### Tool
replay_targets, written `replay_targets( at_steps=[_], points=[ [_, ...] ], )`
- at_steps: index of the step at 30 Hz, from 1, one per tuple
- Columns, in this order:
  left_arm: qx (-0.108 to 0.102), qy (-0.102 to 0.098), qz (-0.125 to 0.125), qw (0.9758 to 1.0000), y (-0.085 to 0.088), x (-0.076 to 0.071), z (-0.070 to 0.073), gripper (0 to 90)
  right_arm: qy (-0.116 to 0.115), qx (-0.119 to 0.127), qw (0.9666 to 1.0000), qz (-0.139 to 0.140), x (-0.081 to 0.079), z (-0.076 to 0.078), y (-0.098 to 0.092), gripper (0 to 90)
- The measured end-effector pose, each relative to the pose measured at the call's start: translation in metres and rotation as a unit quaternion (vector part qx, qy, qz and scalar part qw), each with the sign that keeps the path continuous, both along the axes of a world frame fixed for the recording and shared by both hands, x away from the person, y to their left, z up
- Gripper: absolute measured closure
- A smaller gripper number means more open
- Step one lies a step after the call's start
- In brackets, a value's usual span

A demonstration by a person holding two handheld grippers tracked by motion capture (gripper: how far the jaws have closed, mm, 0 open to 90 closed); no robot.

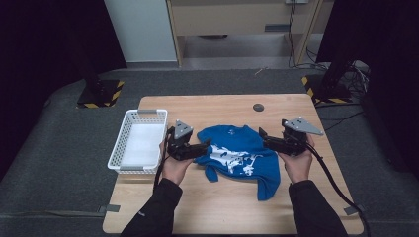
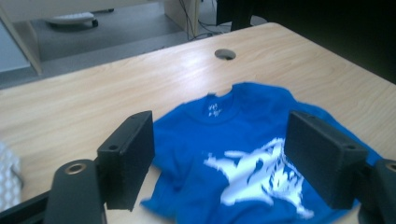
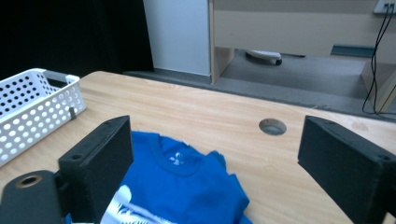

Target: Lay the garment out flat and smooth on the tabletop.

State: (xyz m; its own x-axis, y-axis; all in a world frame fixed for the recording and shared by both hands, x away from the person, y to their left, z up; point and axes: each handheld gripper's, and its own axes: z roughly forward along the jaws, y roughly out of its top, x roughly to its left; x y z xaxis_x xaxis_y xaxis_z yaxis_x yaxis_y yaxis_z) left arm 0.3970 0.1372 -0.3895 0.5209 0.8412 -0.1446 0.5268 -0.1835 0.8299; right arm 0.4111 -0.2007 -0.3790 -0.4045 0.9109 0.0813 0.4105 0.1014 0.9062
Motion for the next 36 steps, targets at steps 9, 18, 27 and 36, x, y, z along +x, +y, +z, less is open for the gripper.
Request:
replay_targets(
  at_steps=[9,18,27,36],
  points=[
    [-0.001,0.012,0.018,0.9998,0.022,-0.033,-0.009,16.9,0.016,-0.007,0.9996,0.024,-0.022,-0.012,-0.007,5.0],
    [0.020,0.024,0.004,0.9995,0.025,-0.058,-0.029,13.6,0.034,0.001,0.9982,0.050,-0.041,-0.025,-0.013,3.3],
    [0.023,0.043,0.002,0.9988,0.016,-0.064,-0.049,11.7,0.064,0.000,0.9959,0.064,-0.056,-0.041,-0.023,0.6],
    [0.029,0.070,0.009,0.9971,0.009,-0.063,-0.066,9.8,0.090,-0.034,0.9936,0.059,-0.068,-0.061,-0.029,0.9]
  ],
)
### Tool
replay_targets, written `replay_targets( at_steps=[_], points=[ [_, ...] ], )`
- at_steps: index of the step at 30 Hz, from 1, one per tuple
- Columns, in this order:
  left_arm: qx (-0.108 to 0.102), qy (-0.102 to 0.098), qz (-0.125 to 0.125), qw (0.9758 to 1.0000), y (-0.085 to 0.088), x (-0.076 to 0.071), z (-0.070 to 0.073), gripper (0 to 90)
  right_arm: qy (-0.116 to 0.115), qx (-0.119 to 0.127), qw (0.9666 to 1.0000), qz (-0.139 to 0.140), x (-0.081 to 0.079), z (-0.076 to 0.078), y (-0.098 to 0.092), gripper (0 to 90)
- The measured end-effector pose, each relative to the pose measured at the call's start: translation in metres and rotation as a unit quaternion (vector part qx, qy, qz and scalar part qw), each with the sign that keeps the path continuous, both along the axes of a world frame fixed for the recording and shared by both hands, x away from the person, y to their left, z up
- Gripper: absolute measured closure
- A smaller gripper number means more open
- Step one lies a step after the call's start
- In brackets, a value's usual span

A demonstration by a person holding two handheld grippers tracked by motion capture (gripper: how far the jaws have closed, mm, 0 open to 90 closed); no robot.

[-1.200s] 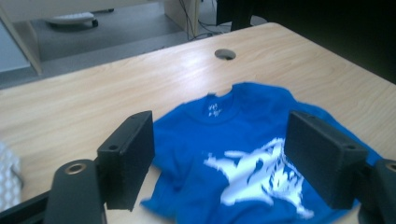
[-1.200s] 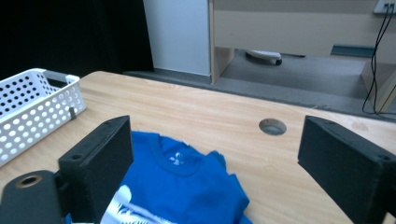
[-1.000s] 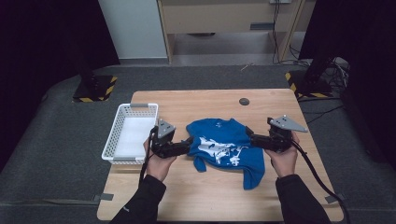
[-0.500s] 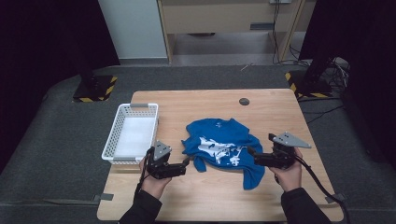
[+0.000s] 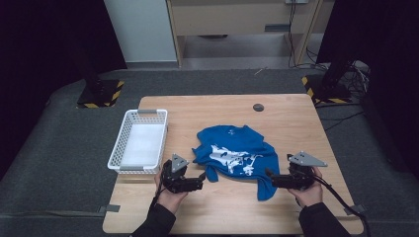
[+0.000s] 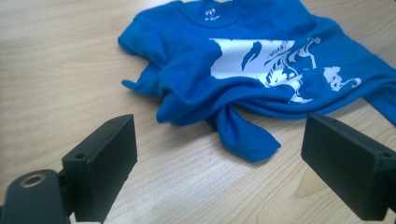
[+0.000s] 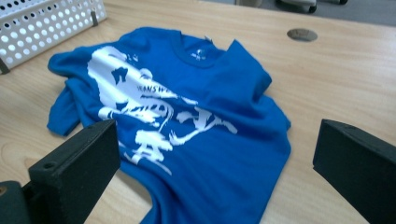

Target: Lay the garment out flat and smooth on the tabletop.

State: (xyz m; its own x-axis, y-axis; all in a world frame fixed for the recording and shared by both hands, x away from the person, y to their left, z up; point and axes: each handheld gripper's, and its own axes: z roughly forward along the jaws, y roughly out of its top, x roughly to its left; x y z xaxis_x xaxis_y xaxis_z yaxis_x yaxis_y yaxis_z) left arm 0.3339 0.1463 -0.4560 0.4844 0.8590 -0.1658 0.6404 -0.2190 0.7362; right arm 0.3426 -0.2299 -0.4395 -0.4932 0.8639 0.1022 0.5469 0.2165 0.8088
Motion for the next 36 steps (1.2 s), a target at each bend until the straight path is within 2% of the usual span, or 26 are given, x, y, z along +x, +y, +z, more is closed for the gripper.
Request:
replay_targets(
  at_steps=[4,6,11,15,17,19,24,28,33,36],
  points=[
    [-0.002,0.013,0.011,0.9998,-0.001,0.001,-0.008,8.6,0.014,0.002,0.9999,0.003,-0.005,-0.005,-0.001,0.7],
    [0.003,0.016,0.014,0.9998,-0.002,0.002,-0.010,8.4,0.012,-0.004,0.9999,0.004,-0.006,-0.007,-0.001,0.7],
    [0.008,0.017,0.015,0.9997,-0.008,0.005,-0.014,7.9,0.020,-0.024,0.9994,0.013,-0.007,-0.012,0.003,0.7],
    [0.004,0.019,0.014,0.9997,-0.015,0.008,-0.019,7.5,0.029,-0.031,0.9989,0.019,-0.007,-0.017,0.006,0.8],
    [0.006,0.020,0.013,0.9997,-0.018,0.009,-0.021,7.3,0.035,-0.040,0.9984,0.020,-0.007,-0.020,0.007,1.0],
    [0.016,0.018,0.011,0.9997,-0.020,0.010,-0.024,7.3,0.044,-0.051,0.9974,0.024,-0.006,-0.025,0.010,1.0],
    [0.024,0.013,0.023,0.9994,-0.019,0.012,-0.029,7.3,0.054,-0.059,0.9965,0.025,-0.004,-0.029,0.012,1.2],
    [0.018,0.016,0.031,0.9992,-0.019,0.016,-0.033,8.0,0.064,-0.075,0.9947,0.028,-0.002,-0.034,0.013,0.9],
    [0.027,0.019,0.031,0.9990,-0.023,0.019,-0.038,8.1,0.074,-0.086,0.9930,0.032,-0.002,-0.039,0.016,0.6],
    [0.023,0.024,0.034,0.9989,-0.025,0.021,-0.041,8.0,0.080,-0.093,0.9919,0.034,-0.003,-0.042,0.017,0.6]
  ],
)
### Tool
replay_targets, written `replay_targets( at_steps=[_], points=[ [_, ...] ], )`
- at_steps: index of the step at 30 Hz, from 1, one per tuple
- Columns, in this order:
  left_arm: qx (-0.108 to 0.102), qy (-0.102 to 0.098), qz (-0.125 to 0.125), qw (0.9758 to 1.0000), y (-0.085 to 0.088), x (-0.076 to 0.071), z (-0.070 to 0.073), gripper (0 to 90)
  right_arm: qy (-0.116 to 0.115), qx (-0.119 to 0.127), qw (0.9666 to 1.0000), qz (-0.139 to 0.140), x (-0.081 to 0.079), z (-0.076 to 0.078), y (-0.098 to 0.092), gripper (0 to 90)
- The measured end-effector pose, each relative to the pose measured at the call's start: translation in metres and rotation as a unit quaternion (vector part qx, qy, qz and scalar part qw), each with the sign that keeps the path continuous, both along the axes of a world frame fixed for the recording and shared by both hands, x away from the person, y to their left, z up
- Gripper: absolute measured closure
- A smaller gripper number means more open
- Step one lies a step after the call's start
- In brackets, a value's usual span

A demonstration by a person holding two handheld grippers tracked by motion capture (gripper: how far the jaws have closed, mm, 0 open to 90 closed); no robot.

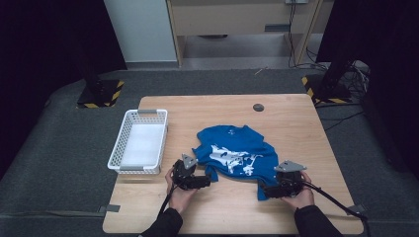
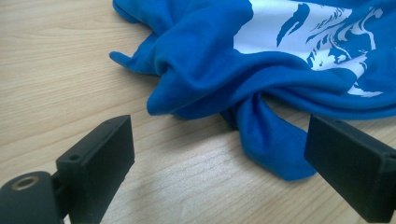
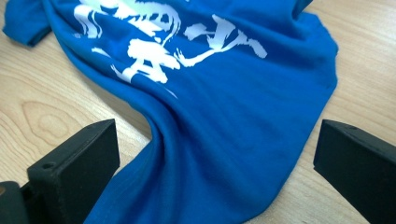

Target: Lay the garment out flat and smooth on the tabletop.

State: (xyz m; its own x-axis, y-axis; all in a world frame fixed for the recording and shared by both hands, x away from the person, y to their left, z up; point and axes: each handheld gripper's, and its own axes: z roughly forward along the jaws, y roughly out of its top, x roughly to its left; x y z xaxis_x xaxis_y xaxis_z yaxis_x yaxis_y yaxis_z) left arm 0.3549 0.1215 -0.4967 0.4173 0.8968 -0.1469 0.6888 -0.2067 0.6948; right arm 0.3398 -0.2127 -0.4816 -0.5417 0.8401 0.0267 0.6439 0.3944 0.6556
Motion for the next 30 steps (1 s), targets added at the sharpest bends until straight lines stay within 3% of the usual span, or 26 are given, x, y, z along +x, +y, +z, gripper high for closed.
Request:
replay_targets(
  at_steps=[4,7,16,21,30],
  points=[
    [0.003,0.001,0.000,1.0000,-0.002,0.002,-0.003,8.0,0.009,-0.008,0.9999,0.003,0.000,-0.003,0.001,0.6],
    [0.018,0.002,-0.002,0.9998,-0.003,0.003,-0.007,7.8,0.010,-0.015,0.9998,0.005,0.000,-0.005,0.002,0.6],
    [0.025,0.001,-0.001,0.9997,-0.007,0.007,-0.012,7.7,0.014,-0.031,0.9994,0.010,0.000,-0.009,0.003,0.6],
    [0.048,0.002,-0.008,0.9988,-0.008,0.007,-0.016,7.5,0.014,-0.041,0.9990,0.012,0.000,-0.011,0.004,0.6],
    [0.056,0.005,-0.011,0.9984,-0.009,0.007,-0.018,7.3,0.015,-0.059,0.9980,0.016,0.000,-0.014,0.004,0.5]
  ],
)
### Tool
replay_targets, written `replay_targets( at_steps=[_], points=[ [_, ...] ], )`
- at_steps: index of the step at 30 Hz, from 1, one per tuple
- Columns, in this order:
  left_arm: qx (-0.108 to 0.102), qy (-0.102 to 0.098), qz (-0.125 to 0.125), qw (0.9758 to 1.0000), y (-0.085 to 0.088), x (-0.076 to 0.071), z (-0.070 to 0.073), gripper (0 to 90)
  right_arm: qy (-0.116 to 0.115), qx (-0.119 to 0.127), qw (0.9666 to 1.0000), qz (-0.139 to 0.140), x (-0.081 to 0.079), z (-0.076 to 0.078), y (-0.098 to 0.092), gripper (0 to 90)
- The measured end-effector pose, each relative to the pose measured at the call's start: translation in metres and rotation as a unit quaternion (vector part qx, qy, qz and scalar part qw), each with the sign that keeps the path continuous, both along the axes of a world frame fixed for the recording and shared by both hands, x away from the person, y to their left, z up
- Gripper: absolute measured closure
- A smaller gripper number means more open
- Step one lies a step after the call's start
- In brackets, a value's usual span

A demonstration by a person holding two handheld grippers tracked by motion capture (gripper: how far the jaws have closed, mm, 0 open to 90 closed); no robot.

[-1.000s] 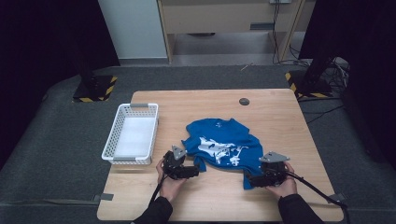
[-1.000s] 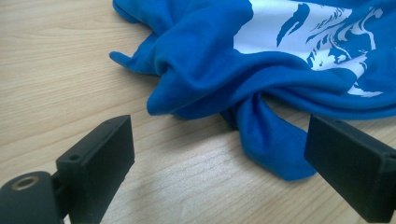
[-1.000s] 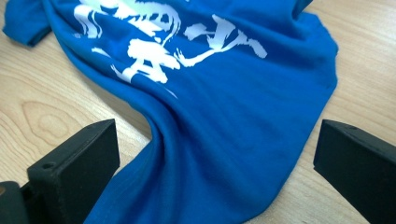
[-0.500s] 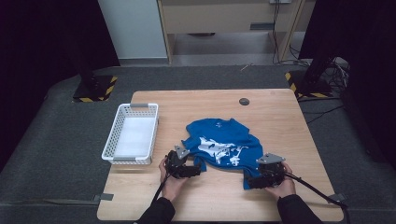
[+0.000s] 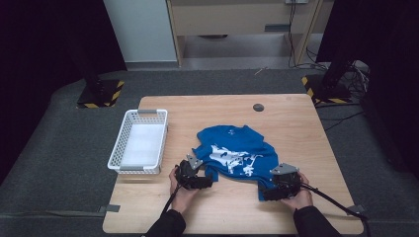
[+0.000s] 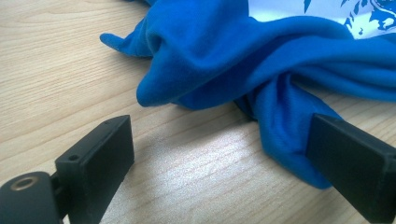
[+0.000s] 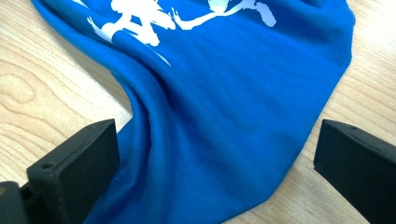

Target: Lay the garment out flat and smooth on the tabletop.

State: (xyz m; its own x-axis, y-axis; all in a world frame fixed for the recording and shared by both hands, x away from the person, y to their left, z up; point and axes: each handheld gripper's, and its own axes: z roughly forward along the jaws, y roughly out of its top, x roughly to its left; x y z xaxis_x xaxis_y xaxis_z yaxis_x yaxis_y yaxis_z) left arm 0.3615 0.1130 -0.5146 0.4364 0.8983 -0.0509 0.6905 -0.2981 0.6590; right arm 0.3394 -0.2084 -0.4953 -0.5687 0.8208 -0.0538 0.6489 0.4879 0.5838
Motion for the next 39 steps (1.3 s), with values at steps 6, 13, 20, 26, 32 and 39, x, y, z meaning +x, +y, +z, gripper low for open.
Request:
replay_targets(
  at_steps=[6,13,20,26,32,39],
  points=[
    [0.002,0.001,-0.003,1.0000,0.000,0.000,0.000,7.2,0.002,-0.004,1.0000,0.002,-0.001,0.000,0.000,0.5],
    [0.018,-0.005,-0.012,0.9998,0.000,-0.003,0.002,6.8,-0.002,-0.011,0.9999,0.006,-0.003,0.000,0.000,0.4],
    [0.031,0.001,-0.024,0.9992,0.002,-0.006,0.005,6.0,0.003,-0.007,0.9999,0.013,-0.006,0.001,-0.007,0.4],
    [0.072,-0.016,-0.046,0.9962,0.006,-0.017,0.009,5.2,0.001,-0.014,0.9997,0.019,-0.009,0.002,-0.012,0.4],
    [0.066,0.000,-0.053,0.9964,0.016,-0.023,0.011,5.2,-0.002,-0.025,0.9990,0.036,-0.013,0.004,-0.014,0.4],
    [0.066,0.015,-0.064,0.9957,0.024,-0.026,0.013,4.9,0.010,-0.013,0.9988,0.045,-0.018,0.004,-0.029,0.4]
  ],
)
